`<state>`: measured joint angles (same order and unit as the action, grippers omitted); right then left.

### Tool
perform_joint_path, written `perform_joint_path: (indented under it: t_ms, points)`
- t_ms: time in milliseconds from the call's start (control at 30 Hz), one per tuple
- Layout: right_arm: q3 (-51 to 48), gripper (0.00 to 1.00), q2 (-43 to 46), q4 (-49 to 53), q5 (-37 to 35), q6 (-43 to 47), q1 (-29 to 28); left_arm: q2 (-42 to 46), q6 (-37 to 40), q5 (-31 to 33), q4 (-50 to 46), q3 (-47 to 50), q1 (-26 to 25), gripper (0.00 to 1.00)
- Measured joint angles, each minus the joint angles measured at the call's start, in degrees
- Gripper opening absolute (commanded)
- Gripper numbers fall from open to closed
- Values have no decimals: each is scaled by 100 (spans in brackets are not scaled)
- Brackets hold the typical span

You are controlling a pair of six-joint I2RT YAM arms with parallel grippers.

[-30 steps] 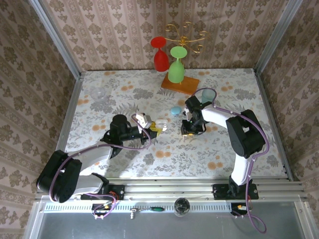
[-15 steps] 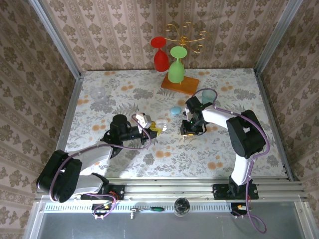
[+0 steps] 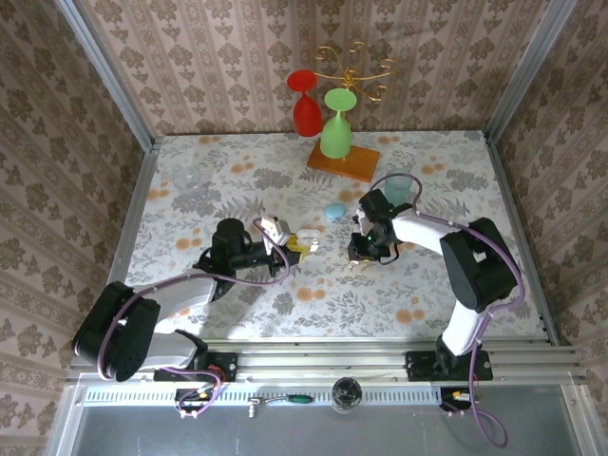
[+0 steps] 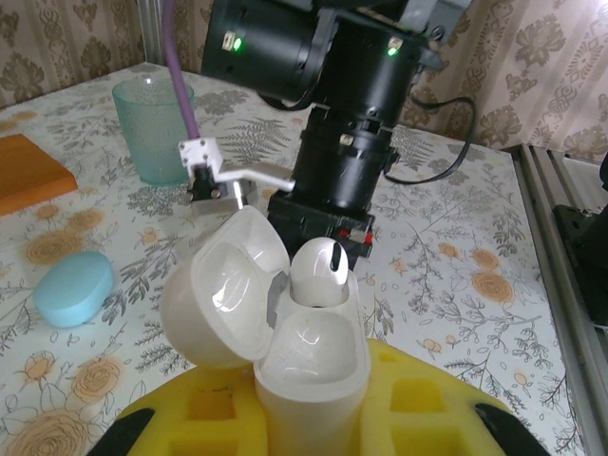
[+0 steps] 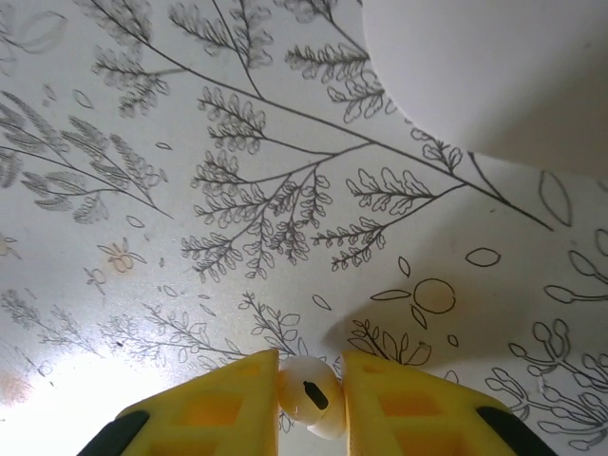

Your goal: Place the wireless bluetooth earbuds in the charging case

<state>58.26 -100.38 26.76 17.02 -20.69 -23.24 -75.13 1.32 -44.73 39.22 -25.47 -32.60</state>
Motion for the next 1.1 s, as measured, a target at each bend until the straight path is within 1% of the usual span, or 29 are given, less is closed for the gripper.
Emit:
perform_joint_path:
  t_ms: [200,367,533,667,767,900,1100]
  points:
    - [-595,23,949,-828,-238,127,0,-177,-44,-2,0,-20,-39,0]
    - [-1158,21,2011,-1733,-426,321,-7,-385,-219,-31,22,-168,-109,0]
    - [-1364,21,2938,-2347,-605,564,-107,-660,-590,-39,236,-330,-212,0]
    - [-1362,21,3442,-2636,-767,855,-361,-907,-1075,-13,717,-372,-345,0]
    - [-1318,21,3620,-2688,-824,1069,-560,-1130,-1353,7,1069,-433,-450,0]
    - [-1185,21,3630,-2682,-892,1311,-820,-1362,-1657,0,1429,-535,-533,0]
    - [-1047,21,3556,-2682,-894,1482,-1093,-1416,-1880,2,1725,-664,-562,0]
